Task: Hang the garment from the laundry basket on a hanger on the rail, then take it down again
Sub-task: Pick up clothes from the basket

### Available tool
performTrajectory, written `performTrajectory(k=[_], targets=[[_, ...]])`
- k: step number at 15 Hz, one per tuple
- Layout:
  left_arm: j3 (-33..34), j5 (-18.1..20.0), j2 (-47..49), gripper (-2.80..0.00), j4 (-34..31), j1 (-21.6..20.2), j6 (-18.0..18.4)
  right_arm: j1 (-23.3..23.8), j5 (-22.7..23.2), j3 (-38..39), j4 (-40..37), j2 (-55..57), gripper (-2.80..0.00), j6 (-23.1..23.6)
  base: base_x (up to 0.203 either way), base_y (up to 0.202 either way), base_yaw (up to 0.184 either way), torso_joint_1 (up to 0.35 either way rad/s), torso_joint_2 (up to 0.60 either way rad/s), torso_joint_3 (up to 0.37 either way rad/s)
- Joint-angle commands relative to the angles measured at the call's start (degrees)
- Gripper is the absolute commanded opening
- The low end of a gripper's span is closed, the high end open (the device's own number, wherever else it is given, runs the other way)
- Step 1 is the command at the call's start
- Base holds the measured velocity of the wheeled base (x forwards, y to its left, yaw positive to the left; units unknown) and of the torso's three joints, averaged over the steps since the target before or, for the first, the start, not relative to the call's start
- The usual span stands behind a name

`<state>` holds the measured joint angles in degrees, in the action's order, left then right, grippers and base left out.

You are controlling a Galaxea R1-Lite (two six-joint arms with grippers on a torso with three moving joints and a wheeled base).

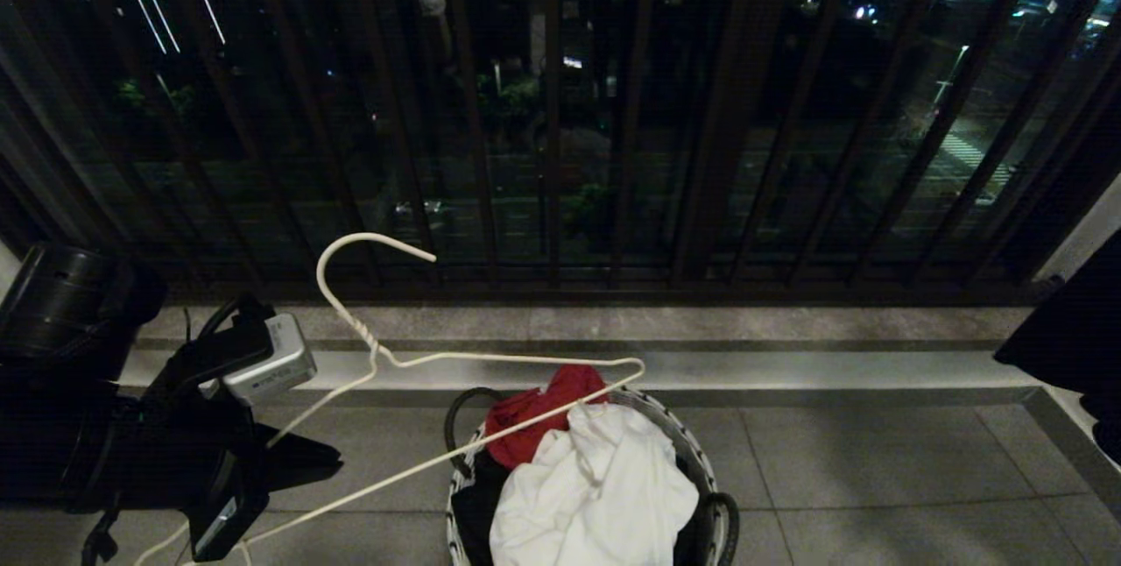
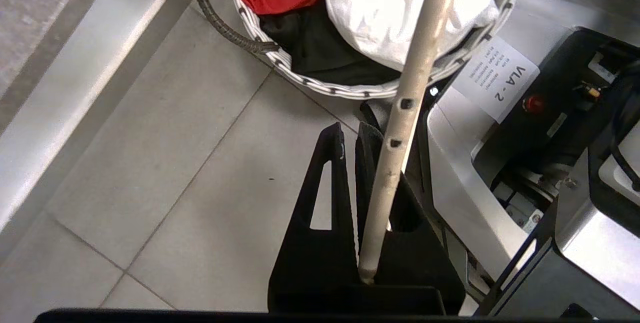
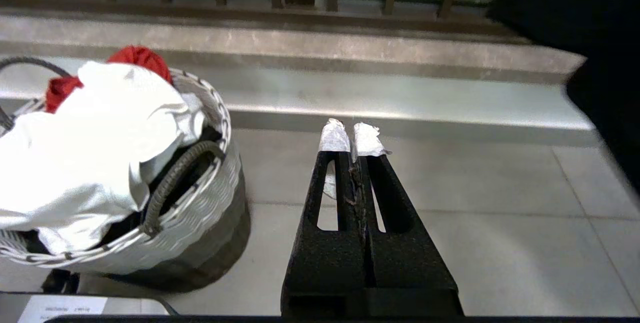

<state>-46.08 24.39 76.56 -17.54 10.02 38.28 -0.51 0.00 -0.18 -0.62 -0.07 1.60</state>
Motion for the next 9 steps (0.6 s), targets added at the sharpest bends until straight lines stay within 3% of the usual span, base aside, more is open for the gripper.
performTrajectory(k=[1,4,9], targets=[[-0.15,0.13,-0.59,-2.8,-0.08,0.0,0.22,-0.01,0.0,0.01,0.01,0.07,-2.8,-0.01,0.0,0.0,0.0,0.001,0.01,-0.199],[0.16,0.13,-1.37,-2.8,0.52,-0.01,0.2,-0.01,0.0,0.01,0.01,0.07,-2.8,-0.01,0.0,0.0,0.0,0.002,0.01,-0.172],[0.11,0.04,-1.5,-2.8,0.84,0.0,0.13,-0.01,0.0,0.01,0.01,0.07,-2.8,0.07,0.0,0.0,0.0,0.002,0.0,-0.053]])
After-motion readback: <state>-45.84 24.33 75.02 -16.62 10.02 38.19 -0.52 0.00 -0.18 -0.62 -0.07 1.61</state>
